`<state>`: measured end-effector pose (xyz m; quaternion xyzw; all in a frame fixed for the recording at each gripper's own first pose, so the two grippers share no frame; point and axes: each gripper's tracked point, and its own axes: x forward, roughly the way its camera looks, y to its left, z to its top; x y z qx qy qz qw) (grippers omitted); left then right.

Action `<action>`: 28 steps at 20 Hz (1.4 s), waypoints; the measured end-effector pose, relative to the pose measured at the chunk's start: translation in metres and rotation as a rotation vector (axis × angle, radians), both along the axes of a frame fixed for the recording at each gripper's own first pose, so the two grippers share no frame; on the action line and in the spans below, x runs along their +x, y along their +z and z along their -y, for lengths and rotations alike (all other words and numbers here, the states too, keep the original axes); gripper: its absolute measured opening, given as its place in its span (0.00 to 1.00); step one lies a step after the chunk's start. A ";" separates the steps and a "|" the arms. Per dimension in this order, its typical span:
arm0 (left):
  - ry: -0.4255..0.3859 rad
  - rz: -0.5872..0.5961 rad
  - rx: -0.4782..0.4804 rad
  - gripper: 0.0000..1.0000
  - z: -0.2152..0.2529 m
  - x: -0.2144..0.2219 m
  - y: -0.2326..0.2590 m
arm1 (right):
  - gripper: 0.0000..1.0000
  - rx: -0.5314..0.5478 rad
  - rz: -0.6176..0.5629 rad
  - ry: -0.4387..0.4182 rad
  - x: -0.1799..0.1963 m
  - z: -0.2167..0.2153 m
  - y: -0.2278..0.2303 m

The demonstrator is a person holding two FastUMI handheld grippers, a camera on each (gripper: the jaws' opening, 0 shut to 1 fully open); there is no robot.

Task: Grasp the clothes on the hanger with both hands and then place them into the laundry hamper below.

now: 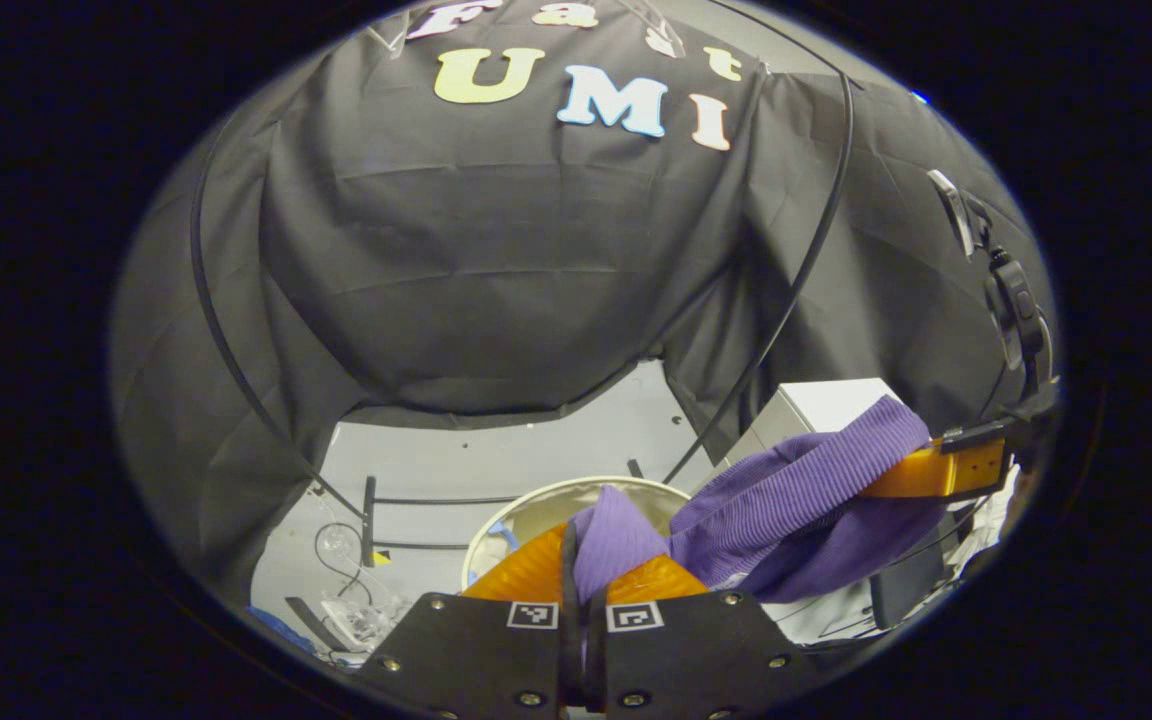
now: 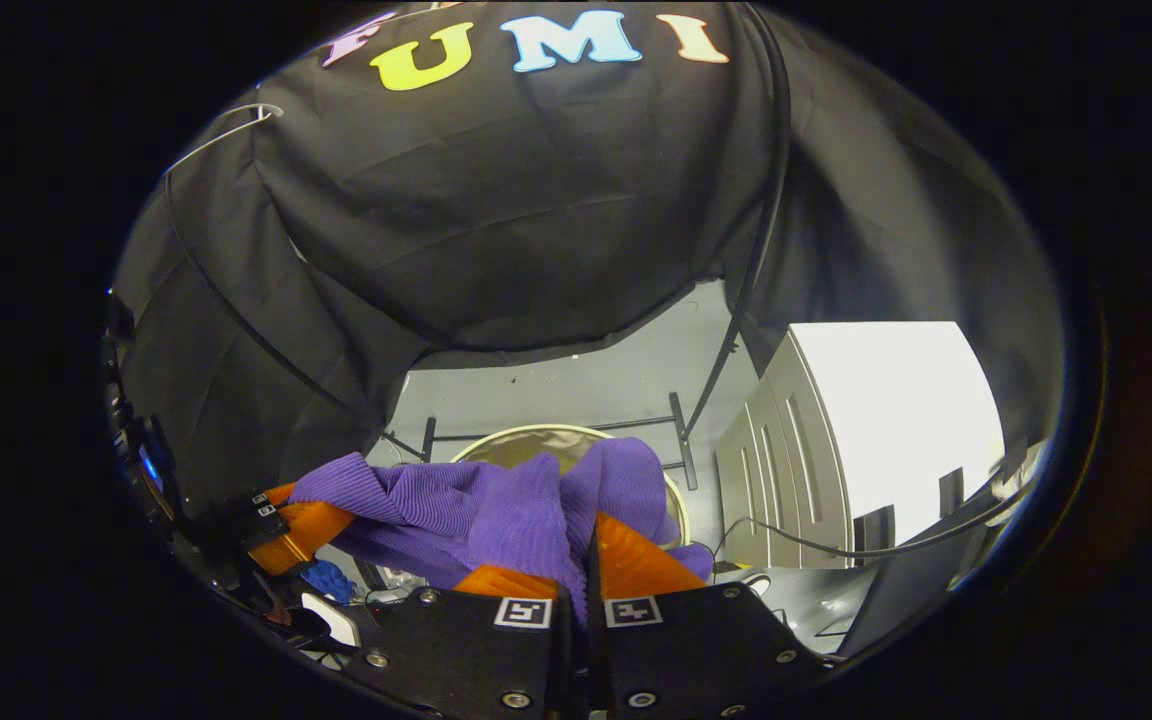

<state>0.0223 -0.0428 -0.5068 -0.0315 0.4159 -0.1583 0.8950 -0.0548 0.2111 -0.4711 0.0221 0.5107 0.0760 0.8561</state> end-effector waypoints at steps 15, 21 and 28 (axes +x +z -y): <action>0.015 0.043 0.111 0.35 -0.030 -0.022 0.020 | 0.30 0.068 -0.042 0.015 -0.018 -0.006 0.016; 0.067 0.121 0.175 0.93 -0.038 -0.009 0.067 | 0.89 0.089 0.046 -0.019 -0.003 0.015 0.051; 0.100 0.283 0.167 0.93 -0.030 0.013 0.173 | 0.95 0.079 0.303 -0.072 0.030 0.059 0.143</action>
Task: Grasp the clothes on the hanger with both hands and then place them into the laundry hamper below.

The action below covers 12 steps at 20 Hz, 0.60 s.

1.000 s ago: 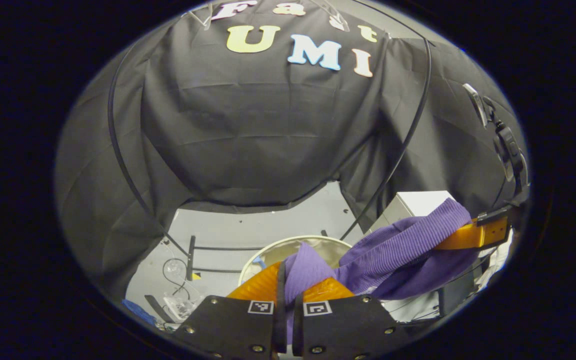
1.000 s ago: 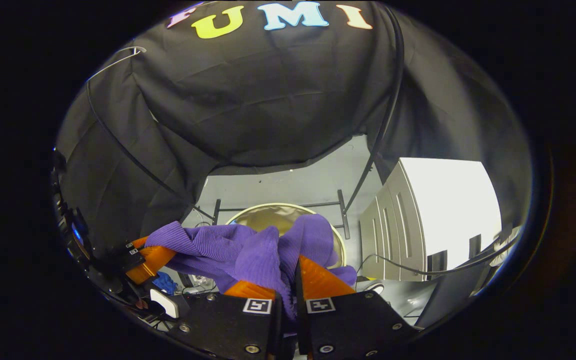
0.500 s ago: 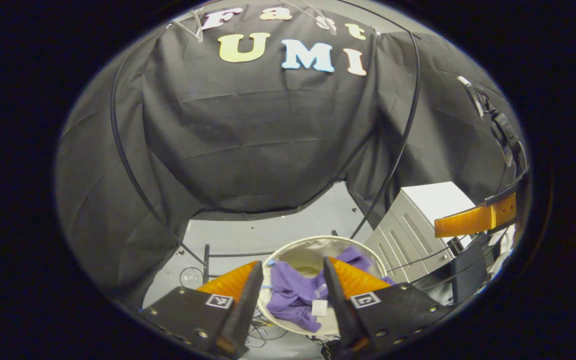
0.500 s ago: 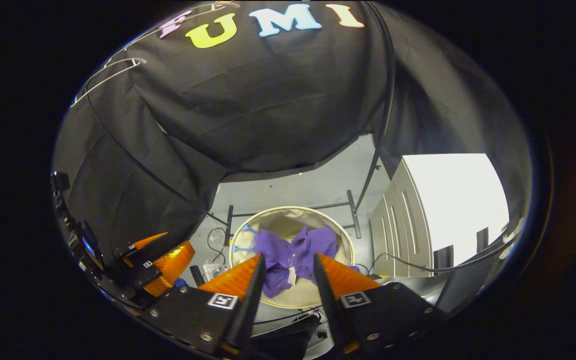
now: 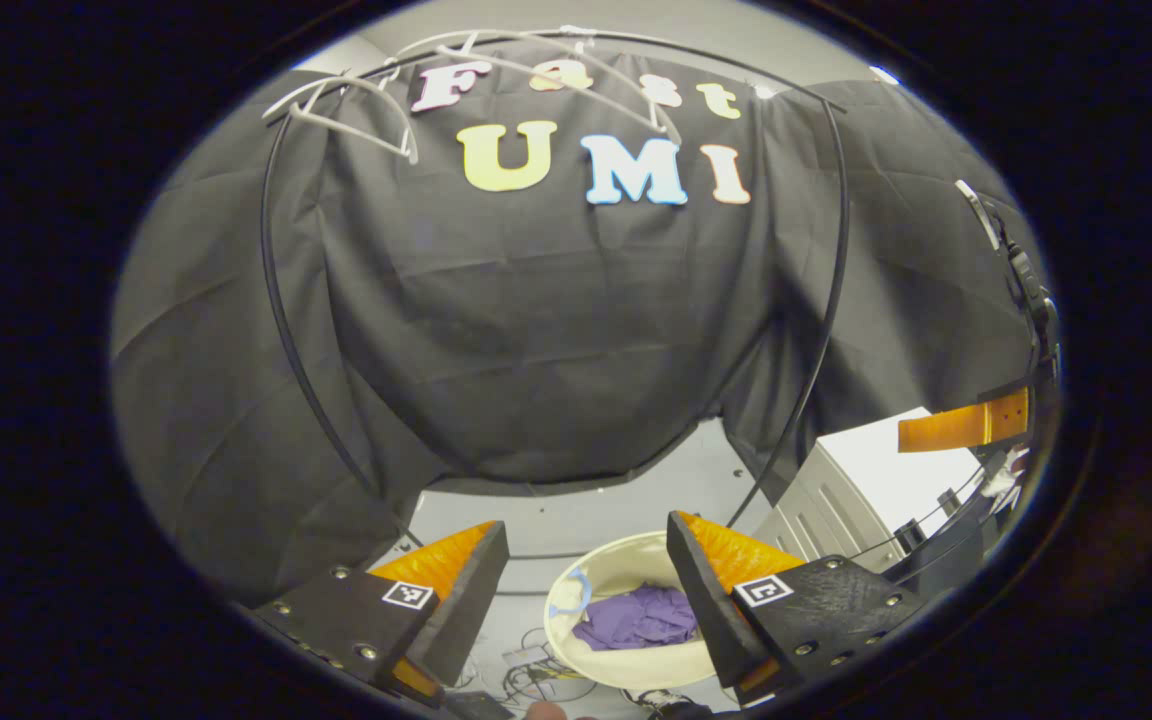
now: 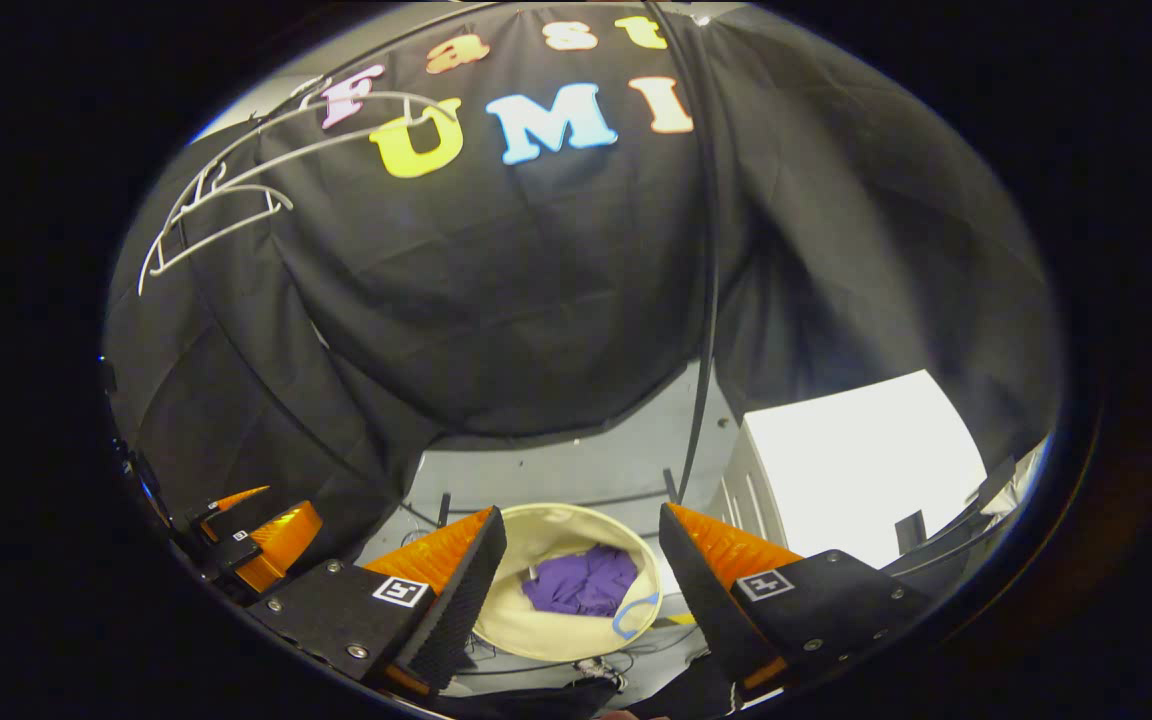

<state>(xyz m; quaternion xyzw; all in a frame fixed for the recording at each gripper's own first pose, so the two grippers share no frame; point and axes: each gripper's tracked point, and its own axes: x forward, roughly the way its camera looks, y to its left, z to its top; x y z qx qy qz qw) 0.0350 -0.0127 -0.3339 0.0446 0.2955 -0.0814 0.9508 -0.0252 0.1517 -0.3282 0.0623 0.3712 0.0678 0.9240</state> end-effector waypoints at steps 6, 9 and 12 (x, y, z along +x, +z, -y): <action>0.007 0.236 -0.101 0.92 0.018 0.048 0.140 | 0.96 -0.067 0.338 -0.090 0.035 0.047 0.118; 0.003 0.356 -0.124 0.94 0.017 0.060 0.220 | 0.95 -0.092 0.497 -0.107 0.049 0.058 0.173; 0.010 0.456 -0.138 0.96 0.012 0.067 0.263 | 0.93 -0.095 0.625 -0.116 0.054 0.061 0.225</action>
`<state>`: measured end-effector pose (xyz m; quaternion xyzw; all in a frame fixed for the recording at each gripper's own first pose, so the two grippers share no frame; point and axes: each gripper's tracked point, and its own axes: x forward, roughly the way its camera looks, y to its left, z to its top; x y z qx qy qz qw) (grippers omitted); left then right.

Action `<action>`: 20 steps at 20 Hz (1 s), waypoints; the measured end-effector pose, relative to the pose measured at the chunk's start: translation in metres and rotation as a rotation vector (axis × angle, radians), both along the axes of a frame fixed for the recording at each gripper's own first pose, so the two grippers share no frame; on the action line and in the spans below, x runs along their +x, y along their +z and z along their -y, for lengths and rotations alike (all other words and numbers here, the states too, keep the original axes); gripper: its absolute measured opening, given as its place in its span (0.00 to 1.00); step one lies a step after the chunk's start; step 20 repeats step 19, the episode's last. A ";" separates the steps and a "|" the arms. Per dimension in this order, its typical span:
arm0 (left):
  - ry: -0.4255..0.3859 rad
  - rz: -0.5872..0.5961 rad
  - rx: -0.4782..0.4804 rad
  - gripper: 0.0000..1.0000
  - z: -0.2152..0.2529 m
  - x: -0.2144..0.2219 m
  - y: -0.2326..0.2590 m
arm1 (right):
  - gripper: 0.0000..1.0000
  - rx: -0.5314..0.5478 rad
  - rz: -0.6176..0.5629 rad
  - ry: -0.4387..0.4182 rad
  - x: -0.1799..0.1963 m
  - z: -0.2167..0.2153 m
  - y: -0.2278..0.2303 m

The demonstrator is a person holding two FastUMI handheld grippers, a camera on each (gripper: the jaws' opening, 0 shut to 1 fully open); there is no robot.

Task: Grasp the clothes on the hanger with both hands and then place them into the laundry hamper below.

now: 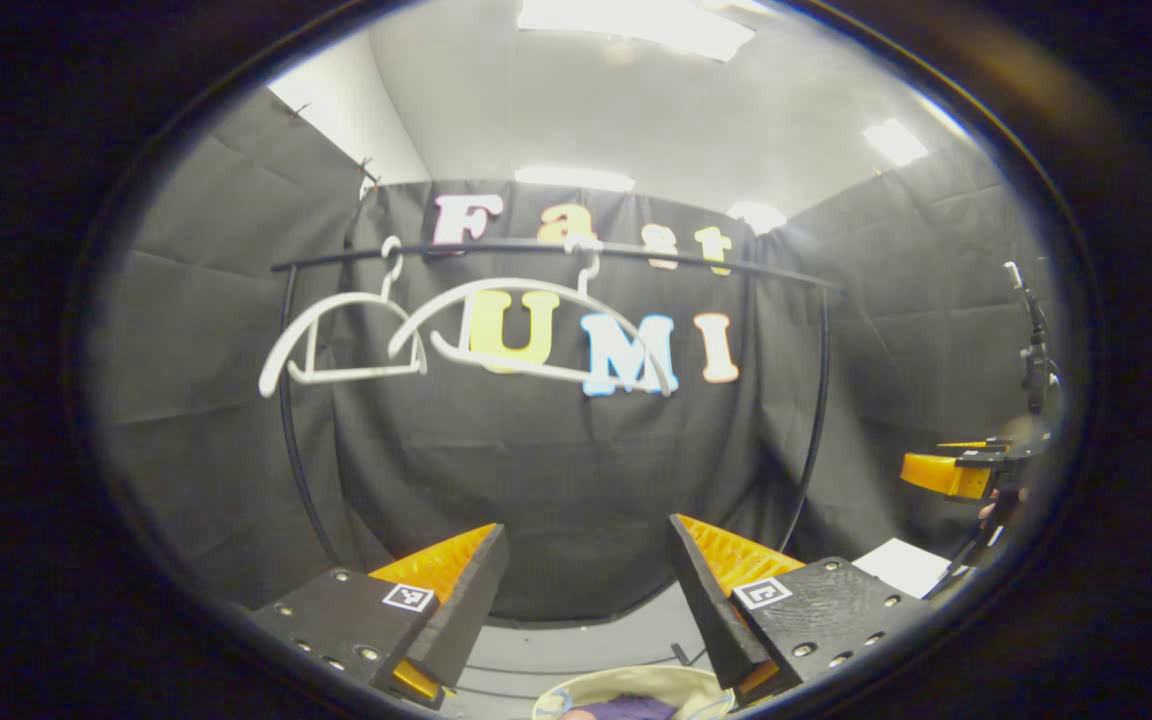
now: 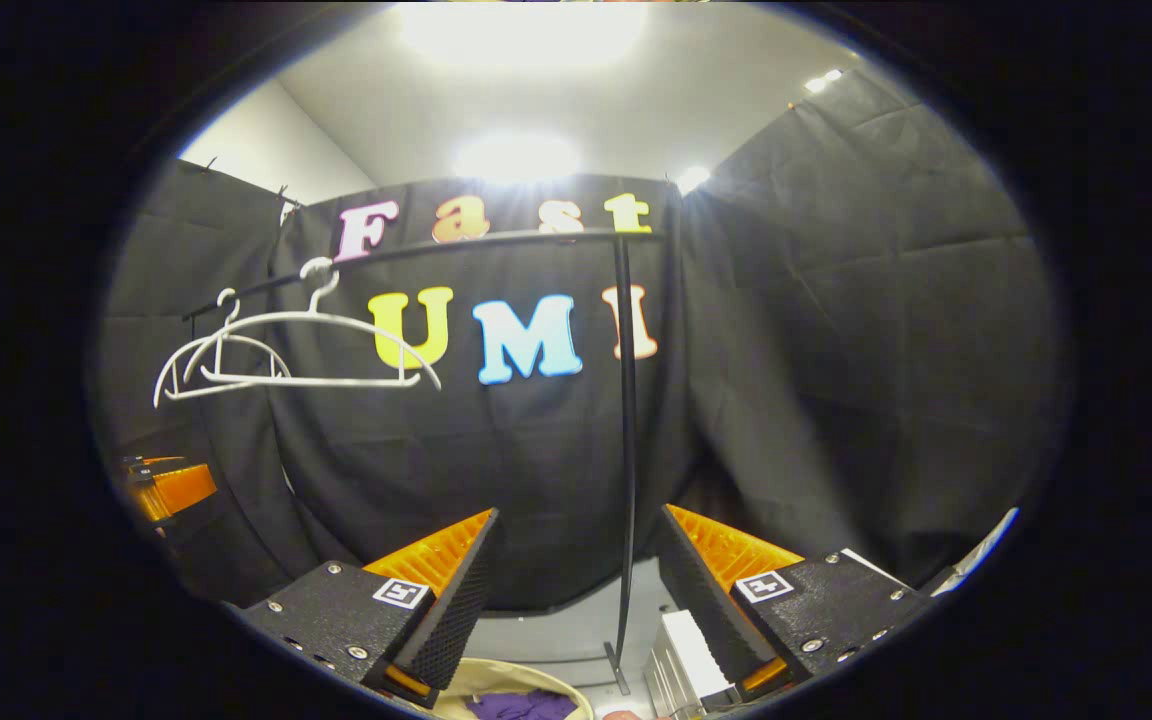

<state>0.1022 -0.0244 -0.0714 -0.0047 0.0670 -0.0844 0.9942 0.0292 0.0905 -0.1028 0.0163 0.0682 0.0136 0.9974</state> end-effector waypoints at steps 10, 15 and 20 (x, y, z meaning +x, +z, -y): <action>0.134 0.115 -0.017 0.97 -0.072 -0.020 0.072 | 1.00 0.000 0.146 -0.122 -0.023 0.041 0.070; 0.226 0.182 -0.024 0.98 -0.100 -0.033 0.092 | 0.95 0.016 0.165 -0.139 -0.014 0.045 0.079; 0.193 0.146 -0.065 0.92 -0.100 -0.039 0.087 | 0.95 0.034 0.162 -0.091 -0.007 0.026 0.082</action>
